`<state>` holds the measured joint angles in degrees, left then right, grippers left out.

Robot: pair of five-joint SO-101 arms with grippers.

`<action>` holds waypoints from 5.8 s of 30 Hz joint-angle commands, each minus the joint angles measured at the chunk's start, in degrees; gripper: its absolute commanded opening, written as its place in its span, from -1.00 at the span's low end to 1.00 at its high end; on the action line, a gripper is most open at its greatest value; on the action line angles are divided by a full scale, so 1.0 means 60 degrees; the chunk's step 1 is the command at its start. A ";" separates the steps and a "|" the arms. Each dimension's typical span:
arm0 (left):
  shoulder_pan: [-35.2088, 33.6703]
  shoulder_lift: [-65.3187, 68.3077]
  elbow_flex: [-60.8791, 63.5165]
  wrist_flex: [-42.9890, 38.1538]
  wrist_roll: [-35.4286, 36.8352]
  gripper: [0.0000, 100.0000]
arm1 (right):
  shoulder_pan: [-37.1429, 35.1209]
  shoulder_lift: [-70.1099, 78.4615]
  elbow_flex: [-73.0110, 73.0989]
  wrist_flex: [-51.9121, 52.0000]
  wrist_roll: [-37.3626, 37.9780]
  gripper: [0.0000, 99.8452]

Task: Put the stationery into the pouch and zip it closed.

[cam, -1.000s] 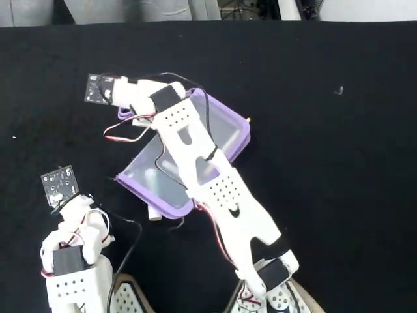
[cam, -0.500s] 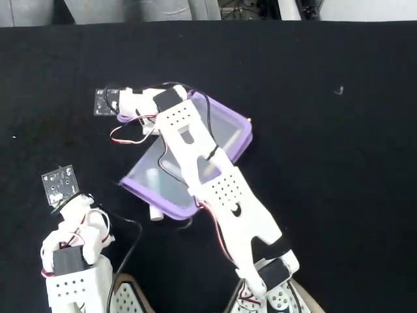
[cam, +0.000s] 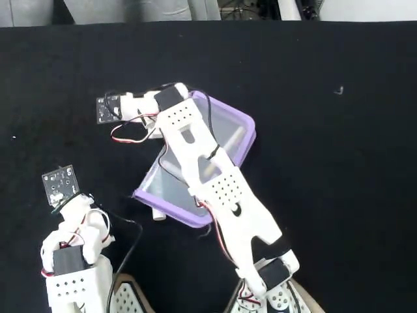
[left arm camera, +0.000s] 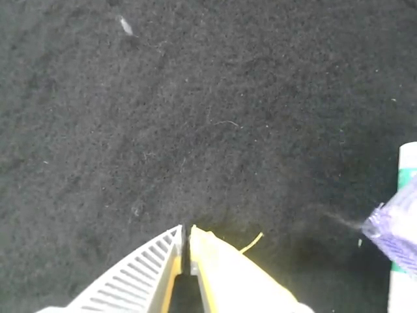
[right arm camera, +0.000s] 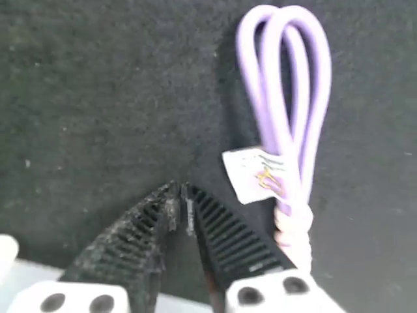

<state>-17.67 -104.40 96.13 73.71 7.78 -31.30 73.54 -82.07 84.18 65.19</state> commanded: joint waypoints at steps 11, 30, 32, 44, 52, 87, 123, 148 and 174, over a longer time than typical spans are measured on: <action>-0.0007 -0.0015 0.0212 -0.0117 -0.0015 -0.94 | 0.0308 -0.4549 -0.2293 0.1568 -0.3121 -0.97; 0.0022 -0.0015 0.0212 -0.0117 -0.0015 -0.94 | 0.2330 -0.9194 -0.2278 0.2432 -0.5788 -0.97; 0.0022 -0.0015 0.0212 -0.0117 -0.0015 -0.94 | 0.2344 -0.9223 -0.2278 0.2432 -0.5788 -0.97; -0.0549 -0.0029 -0.1399 -0.2110 0.0059 -0.94 | 0.2388 -0.9253 -0.2293 0.2447 -0.5729 -0.97; -0.1355 -0.0015 -0.3363 -0.3985 0.0293 -0.94 | 0.2696 -0.9590 -0.2278 0.2447 -0.5729 -0.97; 0.2308 1.6557 -1.7092 0.0908 -0.2857 -0.74 | 0.3062 -1.0234 -0.2264 0.2652 -0.5729 -0.97; 0.2352 2.9070 -3.0059 0.3004 -0.6066 -0.60 | 0.2857 -1.0220 -0.2264 0.2652 -0.5758 -0.97; 0.2923 2.3297 -3.1861 0.3897 -0.5729 -0.94 | 0.2901 -1.0322 -0.2278 0.2652 -0.5758 -0.97; 0.3231 1.8637 -3.1846 -0.0601 -0.4908 -0.94 | 0.5392 -1.2491 -0.2278 0.2784 -0.7062 -0.97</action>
<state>1.41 12.44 -92.18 72.48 -22.29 -0.18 -0.48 -94.99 99.12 23.43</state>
